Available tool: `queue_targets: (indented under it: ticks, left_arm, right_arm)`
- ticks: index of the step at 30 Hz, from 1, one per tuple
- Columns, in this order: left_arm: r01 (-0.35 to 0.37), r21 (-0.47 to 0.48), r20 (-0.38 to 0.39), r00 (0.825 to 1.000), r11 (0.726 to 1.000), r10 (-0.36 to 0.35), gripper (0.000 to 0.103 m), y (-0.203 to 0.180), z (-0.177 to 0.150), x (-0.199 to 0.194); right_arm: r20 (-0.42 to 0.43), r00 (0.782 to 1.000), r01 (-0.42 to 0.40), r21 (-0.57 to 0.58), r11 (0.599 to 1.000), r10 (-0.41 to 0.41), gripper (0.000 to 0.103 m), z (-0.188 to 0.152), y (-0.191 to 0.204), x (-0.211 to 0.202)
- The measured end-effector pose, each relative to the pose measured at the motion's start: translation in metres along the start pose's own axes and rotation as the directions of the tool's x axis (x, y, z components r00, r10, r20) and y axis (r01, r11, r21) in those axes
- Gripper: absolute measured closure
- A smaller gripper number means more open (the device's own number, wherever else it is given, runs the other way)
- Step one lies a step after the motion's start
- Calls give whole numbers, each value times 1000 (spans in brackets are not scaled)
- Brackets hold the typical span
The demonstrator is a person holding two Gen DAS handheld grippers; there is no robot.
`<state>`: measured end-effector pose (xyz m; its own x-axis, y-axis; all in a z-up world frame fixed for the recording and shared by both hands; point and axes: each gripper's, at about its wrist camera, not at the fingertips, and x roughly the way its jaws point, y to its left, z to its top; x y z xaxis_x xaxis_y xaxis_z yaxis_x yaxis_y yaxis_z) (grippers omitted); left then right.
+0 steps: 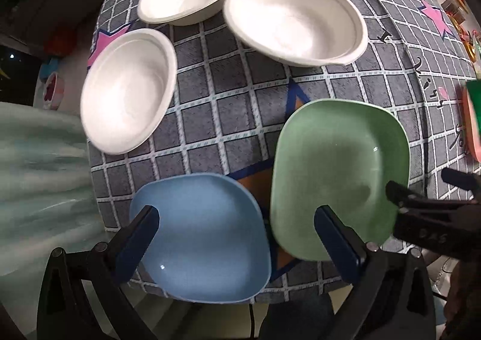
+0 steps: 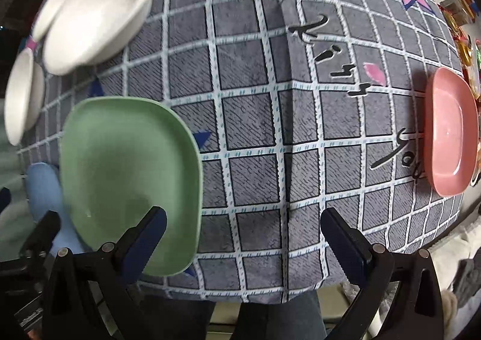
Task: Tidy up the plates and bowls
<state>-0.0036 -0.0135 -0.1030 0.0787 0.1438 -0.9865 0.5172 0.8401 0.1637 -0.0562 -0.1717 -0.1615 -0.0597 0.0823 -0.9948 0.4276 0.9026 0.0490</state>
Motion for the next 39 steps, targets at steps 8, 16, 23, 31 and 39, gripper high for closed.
queue_targets:
  ticks: [8,16,23,31,39]
  left_arm:
    - [1,45,1,1000,999,-1,0,-32,10,13]
    - [42,74,-15,999,996,-41,0,-74,8,24]
    - [60,69,-43,997,996,-57,0,-91,8,45]
    - [163,-19,-137,977,987,-164,0,-84,6,70]
    - [206,-21,-126,970,978,-207,13,-79,-6,59]
  right_arm:
    - [-7,1000,20,-25,999,-20,0,0,-17,20]
    - [-10,997,73,24,997,-73,0,-2,-82,9]
    - [-1,1000,-15,34,999,15,0,-9,-138,10]
    - [54,998,-26,-5,1000,26,0,3,-117,14]
    - [10,1000,-24,28,999,23,13,22,-123,-2]
